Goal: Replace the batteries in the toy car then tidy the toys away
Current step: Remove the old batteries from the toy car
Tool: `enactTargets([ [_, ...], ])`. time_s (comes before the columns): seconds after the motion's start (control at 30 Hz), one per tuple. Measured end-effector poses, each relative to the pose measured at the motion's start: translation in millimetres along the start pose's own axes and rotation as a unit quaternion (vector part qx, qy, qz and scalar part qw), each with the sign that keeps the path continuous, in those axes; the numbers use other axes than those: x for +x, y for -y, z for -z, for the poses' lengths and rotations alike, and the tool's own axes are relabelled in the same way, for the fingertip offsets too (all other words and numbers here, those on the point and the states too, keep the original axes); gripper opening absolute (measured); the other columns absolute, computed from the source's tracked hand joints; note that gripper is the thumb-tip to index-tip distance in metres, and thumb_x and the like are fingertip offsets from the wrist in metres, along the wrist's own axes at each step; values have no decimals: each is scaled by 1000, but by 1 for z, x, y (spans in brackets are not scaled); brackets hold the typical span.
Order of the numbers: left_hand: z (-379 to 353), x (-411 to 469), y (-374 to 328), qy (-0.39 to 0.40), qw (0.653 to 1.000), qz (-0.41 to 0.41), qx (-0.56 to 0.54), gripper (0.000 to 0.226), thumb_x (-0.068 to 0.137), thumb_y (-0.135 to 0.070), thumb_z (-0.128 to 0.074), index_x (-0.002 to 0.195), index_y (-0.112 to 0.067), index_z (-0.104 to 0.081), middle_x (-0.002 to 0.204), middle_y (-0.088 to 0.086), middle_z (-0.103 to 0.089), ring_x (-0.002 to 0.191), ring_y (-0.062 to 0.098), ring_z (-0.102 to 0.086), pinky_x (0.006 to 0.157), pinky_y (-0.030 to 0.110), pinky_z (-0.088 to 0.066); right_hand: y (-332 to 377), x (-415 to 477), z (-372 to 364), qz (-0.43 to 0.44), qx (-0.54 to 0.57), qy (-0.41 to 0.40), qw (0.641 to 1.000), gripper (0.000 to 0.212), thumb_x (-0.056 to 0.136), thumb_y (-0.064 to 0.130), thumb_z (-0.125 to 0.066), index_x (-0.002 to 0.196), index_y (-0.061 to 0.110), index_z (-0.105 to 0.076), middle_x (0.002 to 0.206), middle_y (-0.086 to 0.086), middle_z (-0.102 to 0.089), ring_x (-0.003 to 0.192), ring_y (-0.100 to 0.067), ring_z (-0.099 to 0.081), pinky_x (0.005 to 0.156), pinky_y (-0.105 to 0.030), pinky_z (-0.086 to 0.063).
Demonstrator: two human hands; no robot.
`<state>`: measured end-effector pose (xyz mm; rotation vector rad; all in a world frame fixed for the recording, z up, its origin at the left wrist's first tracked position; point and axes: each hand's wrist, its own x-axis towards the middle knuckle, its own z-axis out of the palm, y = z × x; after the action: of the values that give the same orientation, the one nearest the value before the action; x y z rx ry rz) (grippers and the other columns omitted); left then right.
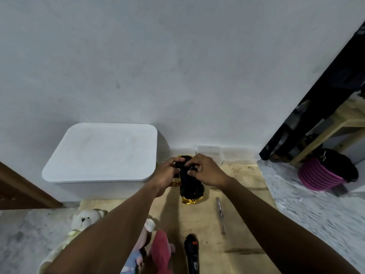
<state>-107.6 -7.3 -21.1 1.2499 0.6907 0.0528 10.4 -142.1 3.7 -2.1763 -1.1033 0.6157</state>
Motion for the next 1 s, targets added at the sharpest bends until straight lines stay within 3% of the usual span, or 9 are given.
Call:
enactTargets([
  [0.13,3,-1,-4,-1,1000,0,9,45,97,6,-37,121,-22,-63,112,9,-65,90,23,-63,67,38,-54,1,-2,5,3,52,-5,999,19,86,12,-74,104,19,-72,110,-3,-64,94,-12,-57,67,-2,-40],
  [0.3,5,1,-7,-8,1000,3,16,45,96,7,-37,119,-23,-63,109,10,-64,68,19,-60,58,33,-51,3,1,20,8,89,-3,996,9,88,11,-72,95,16,-75,92,-4,-70,74,-13,-57,66,-19,-46],
  [0.4,5,4,-4,-11,1000,4,17,47,96,8,-35,121,-23,-62,113,9,-62,74,21,-61,63,35,-53,-9,0,31,-15,109,-29,994,9,90,12,-70,96,14,-76,90,-8,-73,69,-9,-60,64,-21,-49],
  [0.5,8,5,5,-11,999,10,30,49,96,8,-35,124,-23,-61,122,10,-60,91,28,-61,75,44,-53,-32,-8,34,-50,82,-66,993,9,89,8,-70,95,8,-76,90,-7,-72,72,-4,-60,64,-14,-47],
  [0.67,11,4,28,-16,998,33,45,49,97,7,-35,114,-29,-63,124,12,-59,92,30,-56,76,44,-51,-81,-30,1,-103,-55,-24,993,10,86,5,-68,88,7,-77,89,-5,-74,77,-11,-62,68,-19,-42],
  [0.8,14,6,45,-21,998,45,46,50,96,8,-35,112,-28,-64,125,12,-60,96,31,-57,77,46,-50,-110,-40,-44,-168,-120,32,978,19,86,16,-63,74,30,-69,90,4,-74,89,-16,-67,86,-33,-52],
  [0.9,17,5,52,-22,998,53,39,50,96,9,-33,112,-27,-64,123,11,-61,96,29,-58,75,43,-49,-122,-44,-65,-168,-156,24,973,13,89,23,-61,85,30,-71,97,6,-71,98,-16,-62,95,-43,-47],
  [1.0,18,4,55,-28,997,64,30,50,97,9,-34,109,-28,-65,117,8,-62,92,29,-57,73,41,-48,-126,-44,-73,-146,-190,7,971,14,91,21,-59,93,26,-72,105,3,-69,106,-19,-58,96,-41,-42],
])
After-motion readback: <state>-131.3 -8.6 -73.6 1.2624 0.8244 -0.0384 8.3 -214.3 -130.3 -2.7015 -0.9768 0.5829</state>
